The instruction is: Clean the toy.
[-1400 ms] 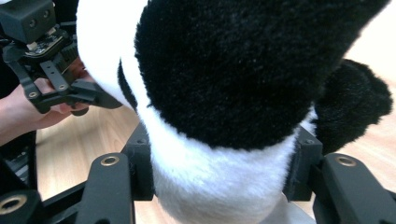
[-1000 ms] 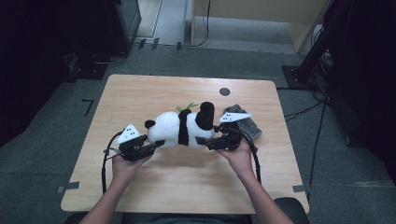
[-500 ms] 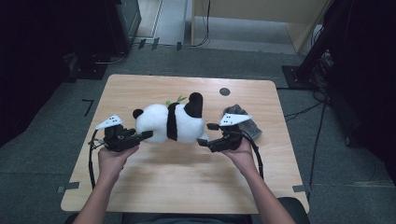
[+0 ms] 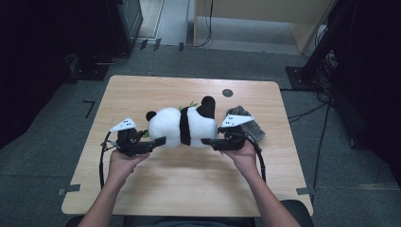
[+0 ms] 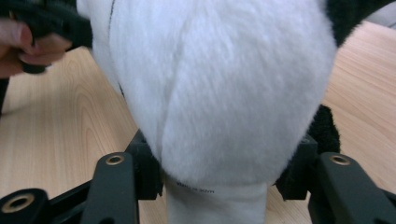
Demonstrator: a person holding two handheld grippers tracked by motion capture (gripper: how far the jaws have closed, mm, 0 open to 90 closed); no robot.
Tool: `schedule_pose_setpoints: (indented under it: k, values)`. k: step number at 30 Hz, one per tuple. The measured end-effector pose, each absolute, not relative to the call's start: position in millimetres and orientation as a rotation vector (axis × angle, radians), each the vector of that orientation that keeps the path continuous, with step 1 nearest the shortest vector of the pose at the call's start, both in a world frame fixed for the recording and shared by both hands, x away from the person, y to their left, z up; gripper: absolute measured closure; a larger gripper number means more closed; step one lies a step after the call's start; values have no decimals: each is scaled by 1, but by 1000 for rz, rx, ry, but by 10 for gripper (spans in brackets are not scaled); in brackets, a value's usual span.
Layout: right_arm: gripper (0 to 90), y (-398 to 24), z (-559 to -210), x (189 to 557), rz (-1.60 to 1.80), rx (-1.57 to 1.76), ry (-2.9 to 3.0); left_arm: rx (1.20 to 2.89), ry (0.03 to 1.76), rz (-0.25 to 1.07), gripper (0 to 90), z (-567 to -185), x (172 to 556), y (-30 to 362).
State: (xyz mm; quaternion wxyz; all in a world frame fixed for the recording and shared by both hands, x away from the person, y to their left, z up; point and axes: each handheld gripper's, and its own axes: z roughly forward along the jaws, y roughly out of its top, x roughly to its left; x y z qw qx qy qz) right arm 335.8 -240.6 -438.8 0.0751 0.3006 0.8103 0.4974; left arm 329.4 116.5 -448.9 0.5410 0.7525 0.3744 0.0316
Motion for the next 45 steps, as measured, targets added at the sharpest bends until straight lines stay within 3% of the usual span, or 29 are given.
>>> schedule_pose_setpoints:
  k: [8,14,19,23,26,32,40,45]
  values:
    - [487,-255,-432,337,1483,1041,2401,1820,877,133,265,-460,326,123]
    - [477,-258,-428,335,1571,1079,2414,1853,827,100,258,-472,325,109]
    - [455,-249,-431,334,1578,1100,2454,1857,865,160,232,-472,323,99]
    - [429,-244,-435,336,1576,1114,2464,1860,903,149,396,-471,324,102]
    - [361,-242,-436,336,1569,1100,2470,1847,911,158,515,-467,322,105]
    - [246,-247,-436,338,1606,1039,2445,1795,935,105,666,-457,322,111]
    - [286,-260,-434,334,1567,931,2410,1658,1048,53,701,-448,331,149]
    - [296,-247,-437,333,1587,832,2456,1670,1028,-18,682,-448,331,146]
